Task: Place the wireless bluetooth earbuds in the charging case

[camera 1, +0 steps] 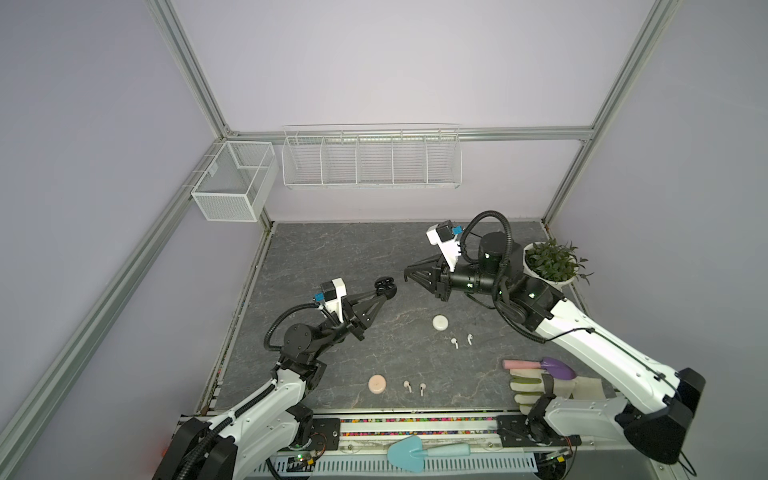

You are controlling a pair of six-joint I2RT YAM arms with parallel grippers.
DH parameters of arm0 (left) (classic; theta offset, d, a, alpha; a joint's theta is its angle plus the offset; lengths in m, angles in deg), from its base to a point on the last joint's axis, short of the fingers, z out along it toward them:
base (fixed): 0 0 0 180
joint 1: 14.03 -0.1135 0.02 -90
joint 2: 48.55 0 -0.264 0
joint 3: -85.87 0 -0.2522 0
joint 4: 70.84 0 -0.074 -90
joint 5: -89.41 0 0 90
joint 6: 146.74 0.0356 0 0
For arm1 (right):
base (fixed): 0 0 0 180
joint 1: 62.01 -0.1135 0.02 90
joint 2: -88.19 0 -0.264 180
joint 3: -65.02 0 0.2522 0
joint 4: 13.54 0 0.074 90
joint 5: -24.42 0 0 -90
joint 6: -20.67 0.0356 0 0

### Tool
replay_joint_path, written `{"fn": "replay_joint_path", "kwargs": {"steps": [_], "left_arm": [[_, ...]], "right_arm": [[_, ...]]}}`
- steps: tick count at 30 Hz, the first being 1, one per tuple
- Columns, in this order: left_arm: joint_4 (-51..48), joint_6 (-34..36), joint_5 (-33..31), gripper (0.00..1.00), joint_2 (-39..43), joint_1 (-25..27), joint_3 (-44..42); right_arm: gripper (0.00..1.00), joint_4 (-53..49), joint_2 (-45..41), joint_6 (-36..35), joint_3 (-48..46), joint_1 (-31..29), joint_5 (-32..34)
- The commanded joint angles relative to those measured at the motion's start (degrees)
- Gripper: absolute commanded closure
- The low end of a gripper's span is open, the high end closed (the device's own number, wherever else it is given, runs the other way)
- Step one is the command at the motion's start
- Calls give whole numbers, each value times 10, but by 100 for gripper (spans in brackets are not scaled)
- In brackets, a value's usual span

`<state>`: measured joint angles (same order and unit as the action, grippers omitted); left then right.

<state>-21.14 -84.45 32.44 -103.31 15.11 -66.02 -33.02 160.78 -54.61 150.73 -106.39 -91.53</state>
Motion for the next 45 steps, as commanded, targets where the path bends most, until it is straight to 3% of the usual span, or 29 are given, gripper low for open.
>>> {"fn": "replay_joint_path", "kwargs": {"steps": [1, 45], "left_arm": [[53, -12, 30, 100, -6, -2, 19], [20, 5, 18, 100, 37, -2, 13]], "right_arm": [[81, 48, 16, -23, 7, -11, -18], [83, 60, 49, -33, -29, -40, -35]]}}
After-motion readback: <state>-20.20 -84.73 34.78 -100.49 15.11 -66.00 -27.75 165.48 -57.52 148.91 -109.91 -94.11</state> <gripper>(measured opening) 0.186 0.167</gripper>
